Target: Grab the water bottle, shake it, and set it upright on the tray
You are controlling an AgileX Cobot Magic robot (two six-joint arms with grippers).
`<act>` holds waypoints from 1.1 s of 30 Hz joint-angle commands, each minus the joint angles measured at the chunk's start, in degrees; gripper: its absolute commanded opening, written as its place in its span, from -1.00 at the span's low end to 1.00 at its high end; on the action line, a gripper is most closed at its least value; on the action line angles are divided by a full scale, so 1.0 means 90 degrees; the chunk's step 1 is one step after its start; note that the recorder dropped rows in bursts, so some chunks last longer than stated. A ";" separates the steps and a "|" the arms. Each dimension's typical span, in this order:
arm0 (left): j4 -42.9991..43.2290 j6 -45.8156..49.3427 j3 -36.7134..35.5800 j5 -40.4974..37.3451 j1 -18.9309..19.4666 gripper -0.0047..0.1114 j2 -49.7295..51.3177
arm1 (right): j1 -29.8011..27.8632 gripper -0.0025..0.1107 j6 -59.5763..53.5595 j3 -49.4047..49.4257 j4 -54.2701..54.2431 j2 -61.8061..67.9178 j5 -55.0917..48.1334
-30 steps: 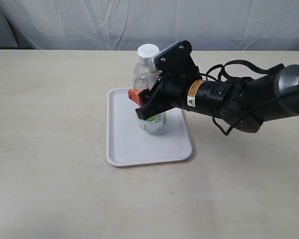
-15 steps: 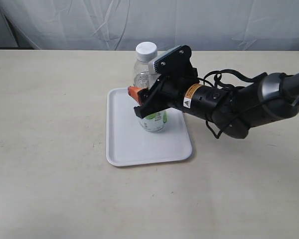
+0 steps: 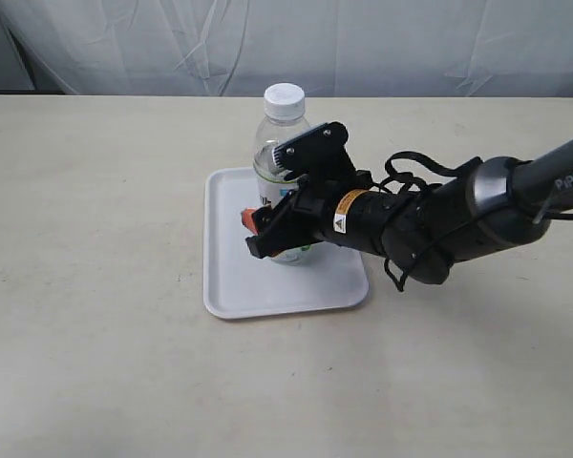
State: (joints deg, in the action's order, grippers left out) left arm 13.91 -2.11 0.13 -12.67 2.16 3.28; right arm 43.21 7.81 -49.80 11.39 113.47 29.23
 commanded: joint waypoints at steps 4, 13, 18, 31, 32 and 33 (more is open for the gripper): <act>0.0034 -0.0053 -0.0014 0.0084 0.0005 -0.92 -0.0027 | 0.0030 0.41 0.0014 0.0033 -0.0174 -0.0331 -0.0922; 0.0034 -0.0053 -0.0014 0.0084 0.0005 -0.92 -0.0027 | 0.0030 0.41 0.0039 0.0033 -0.0347 -0.0959 -0.2213; 0.0034 -0.0053 -0.0014 0.0084 0.0005 -0.92 -0.0027 | 0.0030 0.41 0.0039 0.0056 -0.0335 -0.1140 -0.3000; 0.0034 -0.0053 -0.0014 0.0084 0.0005 -0.92 -0.0027 | 0.0030 -0.97 0.0026 0.0921 -0.0782 -0.2772 -0.4483; 0.0034 -0.0053 -0.0014 0.0084 0.0005 -0.92 -0.0027 | 0.0030 -0.97 0.0026 0.1044 -0.0863 -0.3001 -0.4627; 0.0034 -0.0053 -0.0014 0.0084 0.0005 -0.92 -0.0027 | 0.0030 -0.97 0.0026 0.1158 -0.0941 -0.3244 -0.4802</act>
State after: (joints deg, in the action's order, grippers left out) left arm 13.91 -2.11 0.13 -12.67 2.16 3.28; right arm 43.57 8.14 -42.05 4.94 89.13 -10.88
